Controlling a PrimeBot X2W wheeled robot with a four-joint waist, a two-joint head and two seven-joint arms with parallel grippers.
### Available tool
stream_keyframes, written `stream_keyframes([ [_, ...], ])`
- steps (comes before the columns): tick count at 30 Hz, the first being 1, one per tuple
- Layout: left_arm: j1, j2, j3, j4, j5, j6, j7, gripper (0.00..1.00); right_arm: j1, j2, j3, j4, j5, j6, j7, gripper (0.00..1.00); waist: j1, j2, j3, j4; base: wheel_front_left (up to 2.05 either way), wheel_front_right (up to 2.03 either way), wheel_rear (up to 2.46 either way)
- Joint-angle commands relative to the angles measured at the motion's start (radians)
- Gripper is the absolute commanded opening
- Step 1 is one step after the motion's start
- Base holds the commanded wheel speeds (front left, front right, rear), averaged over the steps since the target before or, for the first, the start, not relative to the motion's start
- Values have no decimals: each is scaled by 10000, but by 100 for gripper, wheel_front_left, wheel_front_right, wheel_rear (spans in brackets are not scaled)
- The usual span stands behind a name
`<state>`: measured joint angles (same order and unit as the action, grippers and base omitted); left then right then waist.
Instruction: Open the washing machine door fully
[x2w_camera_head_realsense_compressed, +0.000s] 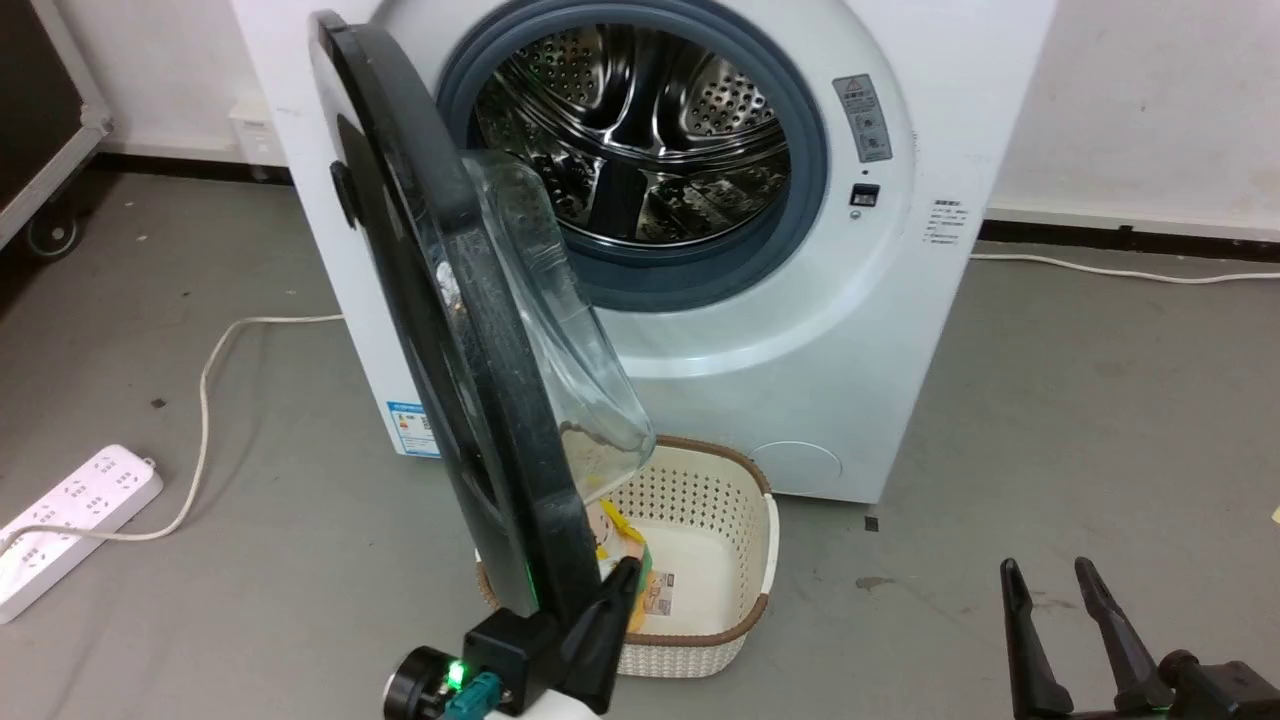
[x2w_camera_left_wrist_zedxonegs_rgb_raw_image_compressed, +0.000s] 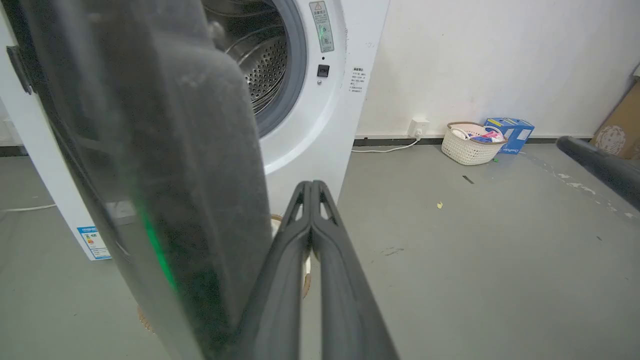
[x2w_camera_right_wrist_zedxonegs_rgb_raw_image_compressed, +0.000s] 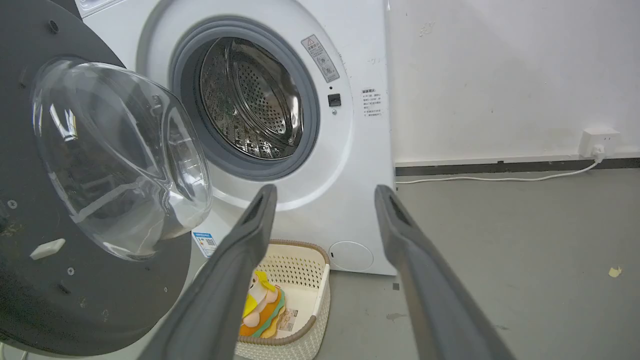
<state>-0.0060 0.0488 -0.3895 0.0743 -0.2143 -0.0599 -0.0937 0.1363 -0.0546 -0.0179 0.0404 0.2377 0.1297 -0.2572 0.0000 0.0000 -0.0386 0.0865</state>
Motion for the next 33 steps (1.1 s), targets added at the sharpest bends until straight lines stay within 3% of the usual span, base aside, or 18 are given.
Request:
stream_keyframes([
  [1,-140,35,77,104,18,70,-122,0,16,43,44,41,-6,10,-45,100,0,0,7,40,0,0,0],
  [10,-341,225,343,1005,-54,216,-503,0,-13,43,233,133,-199,10,-45,100,0,0,-87,707,0,0,0],
  [21,-313,549,691,1169,-180,456,-771,0,153,43,539,330,-94,10,-45,100,0,0,-156,2307,0,0,0],
  [27,-438,784,1270,1118,-456,718,-902,0,197,43,587,447,-188,10,-45,100,0,0,9,2982,0,0,0],
  [33,-803,1206,2219,1252,-977,882,-1094,0,80,43,681,456,-369,10,-45,100,0,0,584,3241,0,0,0],
])
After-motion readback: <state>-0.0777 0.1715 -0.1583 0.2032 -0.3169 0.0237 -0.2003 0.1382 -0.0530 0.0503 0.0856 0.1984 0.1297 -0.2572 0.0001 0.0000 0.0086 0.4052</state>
